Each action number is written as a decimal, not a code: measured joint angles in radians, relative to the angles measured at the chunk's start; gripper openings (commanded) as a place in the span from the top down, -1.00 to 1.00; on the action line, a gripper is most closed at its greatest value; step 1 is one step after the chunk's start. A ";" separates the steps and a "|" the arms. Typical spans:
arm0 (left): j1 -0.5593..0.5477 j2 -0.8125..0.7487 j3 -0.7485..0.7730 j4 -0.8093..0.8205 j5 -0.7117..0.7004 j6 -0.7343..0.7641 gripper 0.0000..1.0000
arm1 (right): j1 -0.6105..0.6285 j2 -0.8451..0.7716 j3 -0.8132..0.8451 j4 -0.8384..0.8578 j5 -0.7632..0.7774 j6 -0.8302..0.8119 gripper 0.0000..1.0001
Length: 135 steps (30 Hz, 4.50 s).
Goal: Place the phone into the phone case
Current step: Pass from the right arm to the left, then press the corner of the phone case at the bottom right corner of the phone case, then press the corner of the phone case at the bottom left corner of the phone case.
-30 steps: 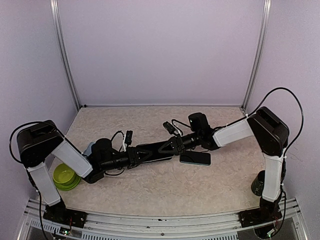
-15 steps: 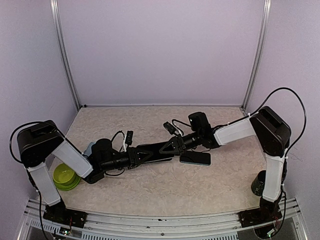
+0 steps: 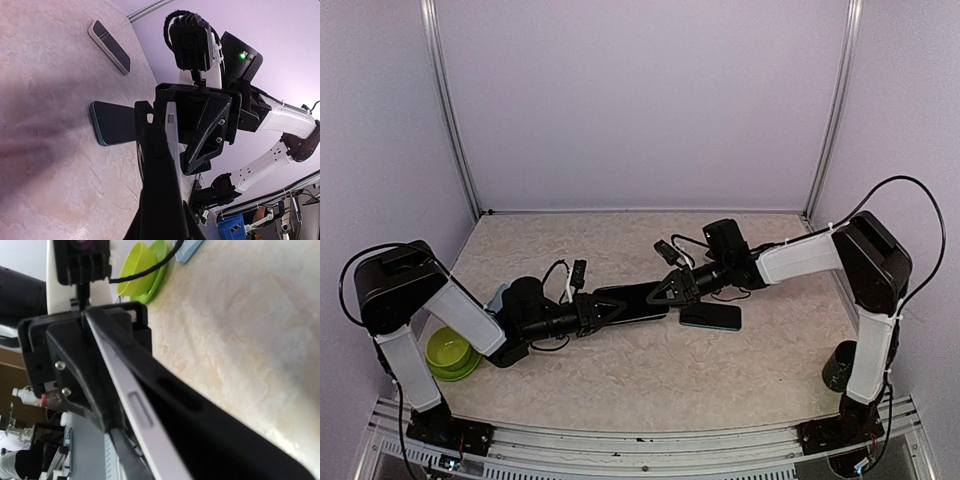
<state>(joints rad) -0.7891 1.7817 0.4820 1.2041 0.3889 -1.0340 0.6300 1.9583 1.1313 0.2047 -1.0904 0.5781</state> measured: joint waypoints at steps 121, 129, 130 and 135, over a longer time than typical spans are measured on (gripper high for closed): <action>-0.031 0.065 0.026 0.227 0.154 -0.016 1.00 | -0.051 -0.151 -0.145 0.178 -0.157 0.067 1.00; -0.031 0.065 0.026 0.226 0.153 -0.017 1.00 | -0.051 -0.152 -0.140 0.146 -0.137 0.045 0.34; -0.031 0.065 0.026 0.226 0.153 -0.017 1.00 | -0.050 -0.153 -0.139 0.140 -0.127 0.043 0.29; -0.032 0.065 0.025 0.232 0.153 -0.016 1.00 | -0.050 -0.152 -0.139 0.131 -0.105 0.032 0.16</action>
<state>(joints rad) -0.8207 1.8465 0.5072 1.4364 0.5419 -1.0504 0.5800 1.8061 0.9920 0.3359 -1.1950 0.6098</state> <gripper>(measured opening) 0.117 0.401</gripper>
